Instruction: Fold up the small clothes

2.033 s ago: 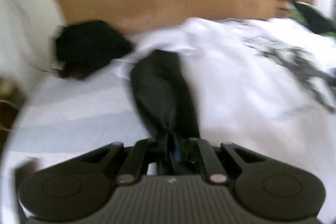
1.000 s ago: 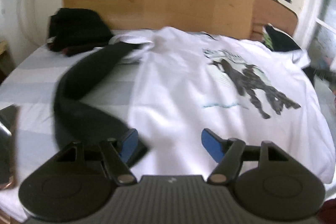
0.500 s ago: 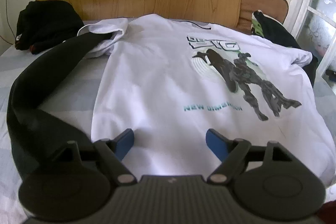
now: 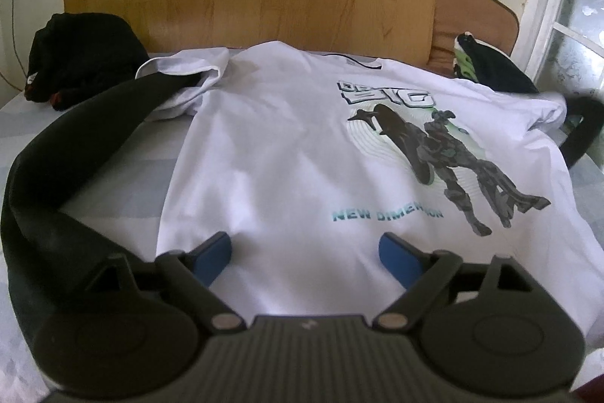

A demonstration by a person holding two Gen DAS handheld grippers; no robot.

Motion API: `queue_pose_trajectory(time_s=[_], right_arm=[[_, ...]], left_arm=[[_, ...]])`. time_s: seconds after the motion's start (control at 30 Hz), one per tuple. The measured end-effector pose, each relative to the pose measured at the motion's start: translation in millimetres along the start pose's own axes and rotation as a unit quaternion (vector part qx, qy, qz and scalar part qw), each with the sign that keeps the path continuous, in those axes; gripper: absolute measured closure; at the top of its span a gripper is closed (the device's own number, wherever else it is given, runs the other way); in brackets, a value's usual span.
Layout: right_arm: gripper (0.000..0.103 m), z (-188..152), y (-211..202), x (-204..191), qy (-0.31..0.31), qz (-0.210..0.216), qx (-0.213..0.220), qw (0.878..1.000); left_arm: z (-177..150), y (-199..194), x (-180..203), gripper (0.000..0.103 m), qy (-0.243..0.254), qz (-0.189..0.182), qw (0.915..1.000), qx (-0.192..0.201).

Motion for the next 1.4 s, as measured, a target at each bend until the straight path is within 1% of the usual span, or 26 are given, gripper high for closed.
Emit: queue_pose_trajectory(time_s=[0.03,0.07,0.1,0.2,0.3,0.4,0.43,0.47,0.5,0.57,0.63,0.77,0.83,0.87,0.9,0.93,0.97,1.03,1.07,1.13,1.17,1.23,1.27,1.33,1.37,1.4], right_arm=[[0.065,5,-1,17,-0.042,-0.049,0.024,0.998],[0.048,7,-2,31,-0.054,-0.066,0.031,0.996],[0.043,7,-3,41,-0.047,-0.066,0.029,0.996],[0.038,-10,-4,57,-0.004,-0.061,-0.004,0.998],[0.039,-52,10,59,0.058,-0.034,-0.090,0.994],[0.040,-88,18,61,0.146,-0.006,-0.161,0.976],[0.040,-95,15,63,0.197,0.009,-0.175,0.965],[0.040,-96,11,63,0.252,0.028,-0.181,0.950],[0.040,-96,6,64,0.332,0.062,-0.184,0.923],[0.040,-95,-2,51,0.477,0.165,-0.192,0.842],[0.040,-93,3,21,0.545,0.243,-0.216,0.773],[0.040,-86,16,-41,0.564,0.297,-0.266,0.723],[0.039,-71,21,-56,0.559,0.290,-0.254,0.734],[0.039,-69,25,-61,0.559,0.293,-0.254,0.733],[0.045,-65,32,-68,0.568,0.292,-0.255,0.725],[0.059,-60,40,-65,0.565,0.278,-0.248,0.736],[0.096,-54,46,-70,0.551,0.283,-0.246,0.746],[0.095,-51,39,-70,0.544,0.289,-0.250,0.747],[0.095,-49,29,-71,0.527,0.293,-0.237,0.762],[0.095,-45,5,-71,0.469,0.302,-0.213,0.802],[0.094,-52,-8,-77,0.441,0.307,-0.221,0.814],[0.096,-72,-21,-87,0.404,0.310,-0.242,0.826],[0.096,-74,-25,-84,0.396,0.313,-0.228,0.833],[0.086,-68,-29,-77,0.360,0.314,-0.232,0.848],[0.073,-63,-30,-72,0.346,0.320,-0.233,0.851],[0.070,-56,-31,-67,0.334,0.326,-0.222,0.856]], left_arm=[[0,1,1,0.011,0.002,0.000,1.0000,0.002],[0,2,2,0.010,0.003,0.001,1.0000,0.004],[-1,3,3,0.008,0.006,0.002,1.0000,0.006],[-3,5,6,0.004,0.017,0.007,0.9998,0.012],[-4,5,8,0.004,0.030,0.010,0.9994,0.010],[-3,4,6,0.004,0.029,-0.001,0.9996,0.004],[-2,4,5,0.004,0.026,-0.005,0.9997,0.003],[-2,4,5,0.004,0.023,-0.006,0.9997,0.003],[-1,4,4,0.004,0.021,-0.006,0.9997,0.003],[-1,5,5,0.004,0.018,-0.003,0.9998,0.004],[0,6,6,0.003,0.016,0.001,0.9999,0.005],[0,7,6,0.003,0.012,0.004,0.9999,-0.002],[0,5,5,0.003,0.005,0.001,1.0000,-0.005],[0,4,4,0.003,0.002,0.000,1.0000,-0.005],[0,4,4,0.003,0.001,-0.001,1.0000,-0.006],[0,4,3,0.003,0.000,0.000,1.0000,-0.007],[0,4,3,0.003,-0.001,0.002,1.0000,-0.008],[0,4,4,0.004,-0.003,0.004,0.9999,-0.009],[0,4,5,0.004,-0.004,0.004,0.9999,-0.009],[0,4,4,0.004,-0.005,0.003,0.9999,-0.009],[0,4,4,0.004,-0.006,0.002,0.9999,-0.009],[2,5,4,0.004,-0.006,-0.002,0.9999,-0.011],[4,6,4,0.004,-0.006,-0.004,0.9999,-0.012],[6,9,5,0.004,-0.006,-0.004,0.9999,-0.014],[6,9,5,0.004,-0.006,-0.005,0.9999,-0.015],[6,9,5,0.004,-0.006,-0.006,0.9999,-0.015]])
Point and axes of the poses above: each gripper's, at about its wrist camera, not at the fingertips, and y roughly the way its jaws point, x to its right, z to its top, the point moved 9 cm from there along y, roughly the way its jaws point, and after that the axes turned 4 degrees about -z, right-handed, at the moved point
